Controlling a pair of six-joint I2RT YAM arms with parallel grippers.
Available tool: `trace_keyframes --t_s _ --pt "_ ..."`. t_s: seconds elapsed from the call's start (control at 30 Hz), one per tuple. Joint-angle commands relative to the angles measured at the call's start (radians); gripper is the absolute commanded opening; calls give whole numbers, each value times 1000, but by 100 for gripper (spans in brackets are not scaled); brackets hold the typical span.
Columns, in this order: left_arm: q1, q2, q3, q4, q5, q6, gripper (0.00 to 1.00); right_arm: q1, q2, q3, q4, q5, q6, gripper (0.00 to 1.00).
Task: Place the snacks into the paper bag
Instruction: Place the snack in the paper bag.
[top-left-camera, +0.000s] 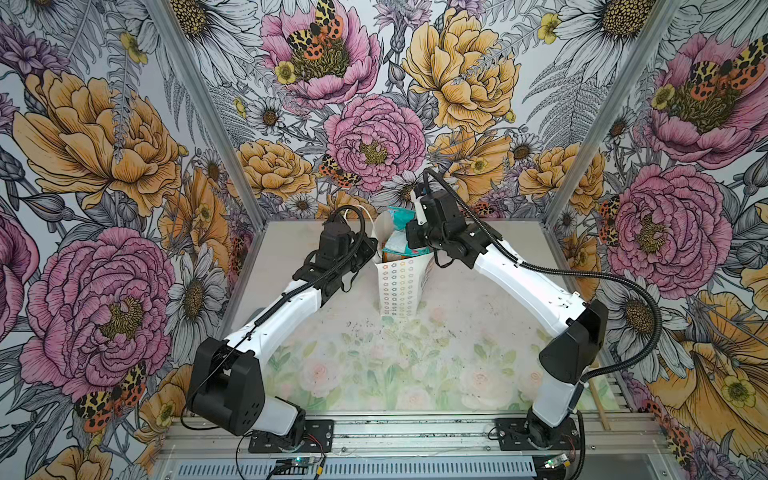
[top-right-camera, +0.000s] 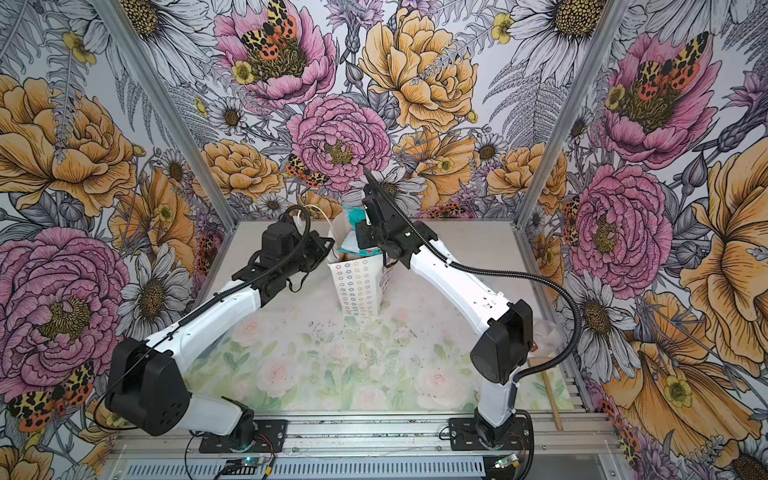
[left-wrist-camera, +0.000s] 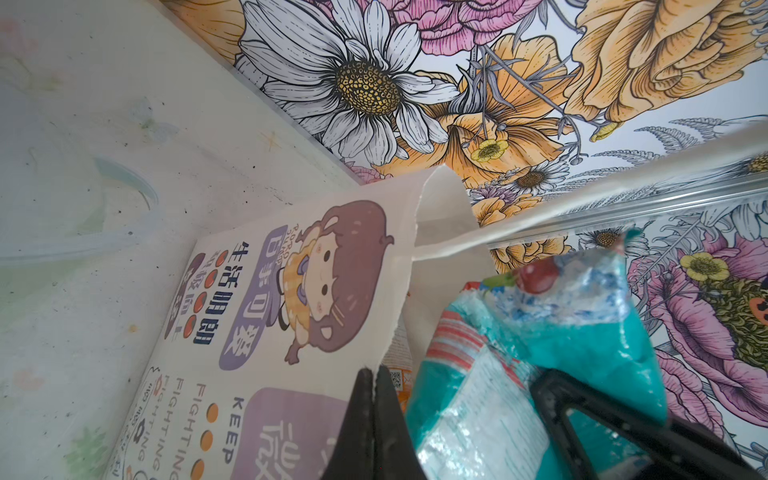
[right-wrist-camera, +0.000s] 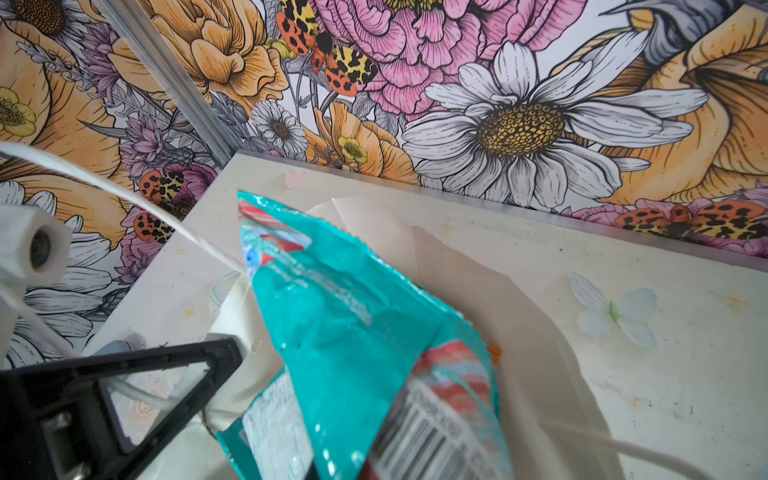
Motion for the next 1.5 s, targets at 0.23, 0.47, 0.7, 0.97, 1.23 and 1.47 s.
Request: trace_keyframes --t_s 0.23,0.47,0.7,0.97,1.23,1.47 --pt "6 -27 -6 20 15 -7 0 26 -40 100 -129 -111 48 0" --pt "6 -23 -8 23 16 -8 0 34 8 190 -261 -138 69 0" --pt "7 -20 -9 27 19 -11 0 37 47 213 -324 -123 91 0" --pt "10 -23 -10 27 21 -10 0 37 73 207 -332 -78 95 0" --pt "12 -26 -15 29 21 -13 0 36 80 214 -331 -87 99 0" --pt "13 -29 -19 30 21 -13 0 37 84 214 -331 -92 110 5"
